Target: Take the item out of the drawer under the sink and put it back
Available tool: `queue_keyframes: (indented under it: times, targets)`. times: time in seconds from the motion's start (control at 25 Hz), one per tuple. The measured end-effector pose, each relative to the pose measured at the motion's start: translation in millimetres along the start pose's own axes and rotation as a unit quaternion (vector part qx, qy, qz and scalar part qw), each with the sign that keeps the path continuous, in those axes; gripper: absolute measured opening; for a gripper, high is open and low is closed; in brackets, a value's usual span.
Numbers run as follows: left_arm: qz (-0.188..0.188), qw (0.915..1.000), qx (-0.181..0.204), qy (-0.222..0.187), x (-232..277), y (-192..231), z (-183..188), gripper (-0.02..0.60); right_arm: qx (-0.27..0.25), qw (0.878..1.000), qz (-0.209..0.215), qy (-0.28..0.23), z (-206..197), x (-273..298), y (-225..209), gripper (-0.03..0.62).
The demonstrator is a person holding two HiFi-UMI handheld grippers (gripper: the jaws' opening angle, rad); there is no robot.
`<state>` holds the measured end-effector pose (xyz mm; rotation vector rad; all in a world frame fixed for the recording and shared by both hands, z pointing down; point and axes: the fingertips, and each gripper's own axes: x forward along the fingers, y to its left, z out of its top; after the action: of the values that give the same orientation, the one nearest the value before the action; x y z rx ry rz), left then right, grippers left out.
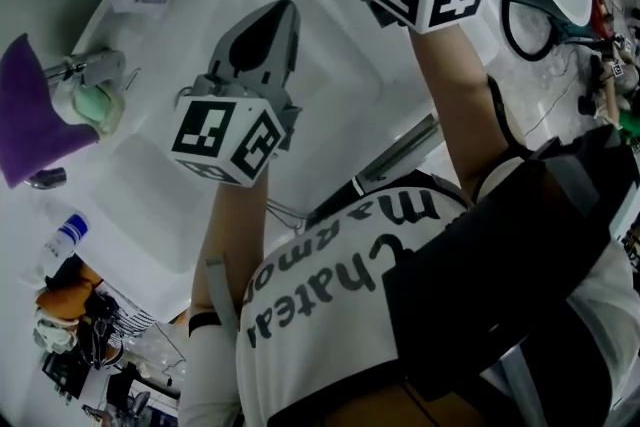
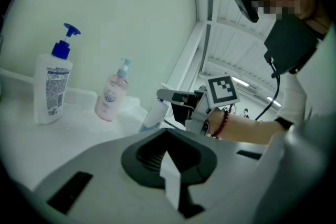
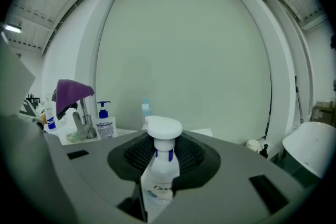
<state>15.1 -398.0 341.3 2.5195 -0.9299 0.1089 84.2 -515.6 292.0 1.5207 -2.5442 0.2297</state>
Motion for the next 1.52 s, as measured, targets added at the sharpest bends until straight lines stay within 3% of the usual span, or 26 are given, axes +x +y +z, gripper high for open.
queue_keyframes:
  times: [1.04, 1.52]
  targets:
    - [0.007, 0.9998, -0.017, 0.012, -8.8, 19.3, -11.8, 0.005, -0.015, 1.0, -0.008, -0.008, 13.8, 56.8, -10.5, 0.118]
    - [0.021, 0.9995, -0.021, 0.014, -19.3, 29.7, -17.1, 0.005, 0.009, 0.998, -0.043, -0.034, 26.6, 83.9, -26.8, 0.118]
